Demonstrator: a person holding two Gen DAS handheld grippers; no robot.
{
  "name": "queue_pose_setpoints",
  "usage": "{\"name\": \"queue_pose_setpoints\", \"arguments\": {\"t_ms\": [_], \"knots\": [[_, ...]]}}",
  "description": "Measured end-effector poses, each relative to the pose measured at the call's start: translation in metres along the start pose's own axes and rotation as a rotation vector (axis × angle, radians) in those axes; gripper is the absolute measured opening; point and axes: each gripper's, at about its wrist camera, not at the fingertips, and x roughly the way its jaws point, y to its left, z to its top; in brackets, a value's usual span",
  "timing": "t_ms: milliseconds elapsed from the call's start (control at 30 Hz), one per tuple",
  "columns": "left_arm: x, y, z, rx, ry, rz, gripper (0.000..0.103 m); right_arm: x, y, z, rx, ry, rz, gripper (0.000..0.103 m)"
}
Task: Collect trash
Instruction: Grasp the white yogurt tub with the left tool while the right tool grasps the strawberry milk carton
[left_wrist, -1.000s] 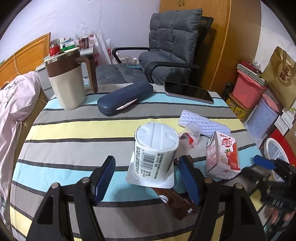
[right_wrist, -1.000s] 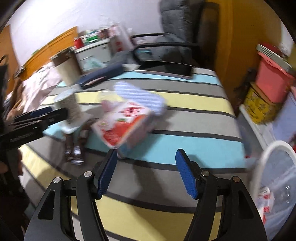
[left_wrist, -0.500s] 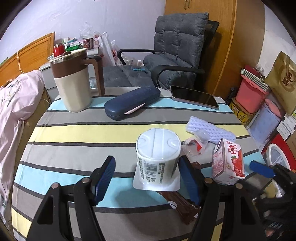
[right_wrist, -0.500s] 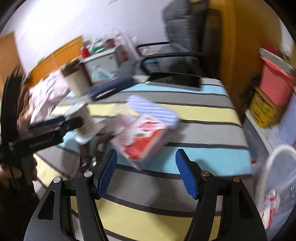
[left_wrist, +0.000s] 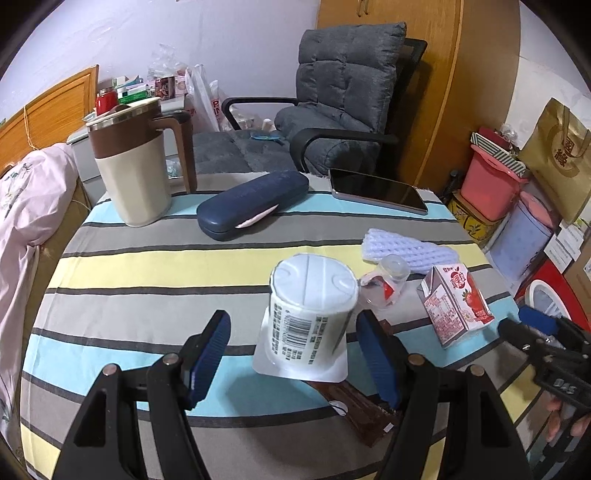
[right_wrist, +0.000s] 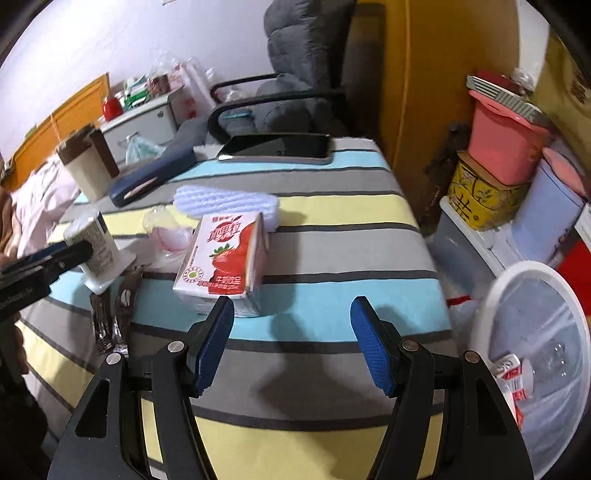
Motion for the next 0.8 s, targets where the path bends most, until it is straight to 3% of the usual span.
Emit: {"name": "queue_pose_setpoints", "arguments": {"t_ms": [67,133,433,600,733,800], "knots": [[0.0,-0.001,0.001,-0.002,-0.006,-0.007,0.072,-0.005,0.01,0.002,-0.016,-0.028,0.085,0.067],[0.001,0.0,0.002,-0.007,-0.009,-0.011,0.072,0.0,0.021,0.006,-0.049,-0.03,0.109,0.067],[0.01,0.003,0.007,-0.022,0.007,-0.021,0.072,0.047,0.045,0.022,-0.134,0.05,0.048,0.067],[0.015,0.0,0.009,-0.014,0.01,-0.024,0.071,0.047,0.044,0.025,-0.136,0.051,0.028,0.067],[0.019,-0.004,0.01,-0.007,0.013,-0.024,0.065,0.048,0.041,0.023,-0.13,0.051,0.012,0.067],[0.021,-0.006,0.009,-0.001,0.019,-0.024,0.056,0.048,0.04,0.023,-0.12,0.054,0.014,0.067]]}}
